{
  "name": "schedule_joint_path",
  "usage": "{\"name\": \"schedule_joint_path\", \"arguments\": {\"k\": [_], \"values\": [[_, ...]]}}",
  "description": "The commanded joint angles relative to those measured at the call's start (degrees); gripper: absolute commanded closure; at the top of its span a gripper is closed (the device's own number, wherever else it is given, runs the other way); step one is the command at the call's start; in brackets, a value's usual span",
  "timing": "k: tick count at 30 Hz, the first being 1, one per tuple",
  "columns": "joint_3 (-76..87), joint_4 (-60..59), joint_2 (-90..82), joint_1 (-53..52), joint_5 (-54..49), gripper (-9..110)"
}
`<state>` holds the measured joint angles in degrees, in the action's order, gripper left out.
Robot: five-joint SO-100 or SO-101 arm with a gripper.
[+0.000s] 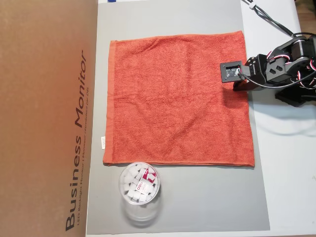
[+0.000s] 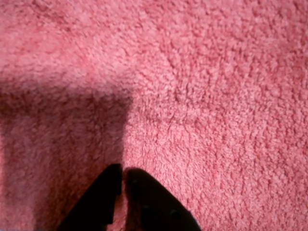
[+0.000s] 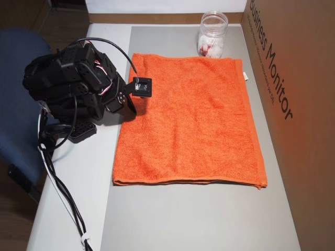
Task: Fold the blanket.
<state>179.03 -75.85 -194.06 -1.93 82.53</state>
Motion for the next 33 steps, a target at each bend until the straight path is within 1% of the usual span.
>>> {"name": "schedule_joint_path", "arguments": {"k": [1,33], "values": [[0.53,0.0,-0.18,0.0,-0.35,102],[0.53,0.0,-0.18,-0.35,-0.35,102]]}}
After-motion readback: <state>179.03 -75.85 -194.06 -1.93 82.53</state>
